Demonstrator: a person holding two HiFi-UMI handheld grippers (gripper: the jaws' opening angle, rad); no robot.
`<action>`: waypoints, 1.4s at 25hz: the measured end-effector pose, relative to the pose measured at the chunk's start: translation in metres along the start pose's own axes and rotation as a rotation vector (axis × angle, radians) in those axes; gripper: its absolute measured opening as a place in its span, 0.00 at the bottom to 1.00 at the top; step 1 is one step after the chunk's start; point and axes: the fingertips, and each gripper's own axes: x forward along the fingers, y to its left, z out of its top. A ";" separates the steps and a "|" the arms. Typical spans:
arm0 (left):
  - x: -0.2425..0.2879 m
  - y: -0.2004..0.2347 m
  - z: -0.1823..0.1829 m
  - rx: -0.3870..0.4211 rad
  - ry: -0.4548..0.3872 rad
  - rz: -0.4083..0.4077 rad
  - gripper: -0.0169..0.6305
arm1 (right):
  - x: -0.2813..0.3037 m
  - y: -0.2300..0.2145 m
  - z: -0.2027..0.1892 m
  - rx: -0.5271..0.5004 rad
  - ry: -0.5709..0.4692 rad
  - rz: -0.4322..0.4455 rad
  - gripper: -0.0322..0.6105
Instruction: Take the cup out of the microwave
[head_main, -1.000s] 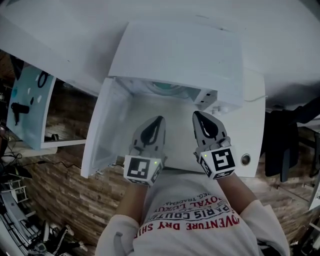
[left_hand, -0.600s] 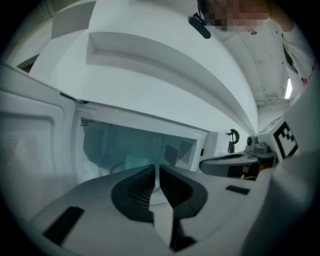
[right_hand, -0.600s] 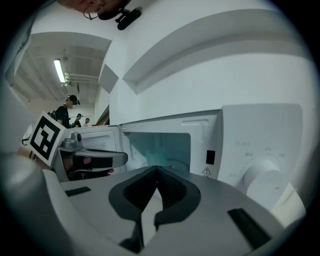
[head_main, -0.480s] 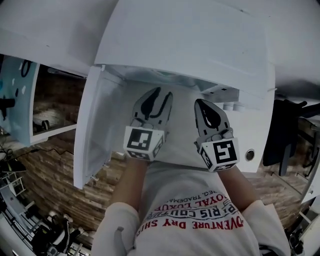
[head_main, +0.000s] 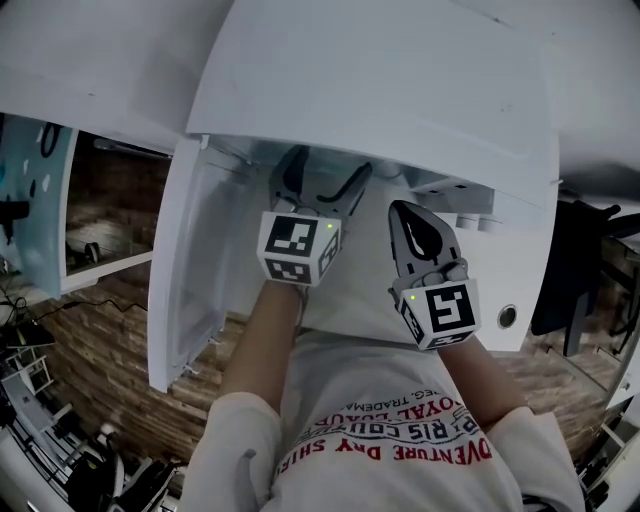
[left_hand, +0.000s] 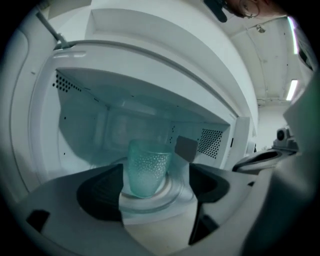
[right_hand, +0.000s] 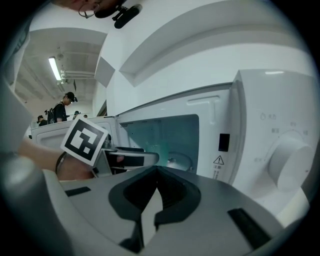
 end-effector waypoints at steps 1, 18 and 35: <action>0.005 0.000 0.001 0.011 0.000 0.000 0.63 | -0.001 0.000 -0.002 0.004 0.004 -0.002 0.07; 0.064 0.015 0.002 0.124 0.071 0.061 0.65 | -0.022 -0.010 -0.024 0.049 0.057 -0.040 0.07; 0.050 0.009 0.002 0.153 0.059 0.047 0.60 | -0.029 -0.006 -0.026 0.047 0.058 -0.038 0.07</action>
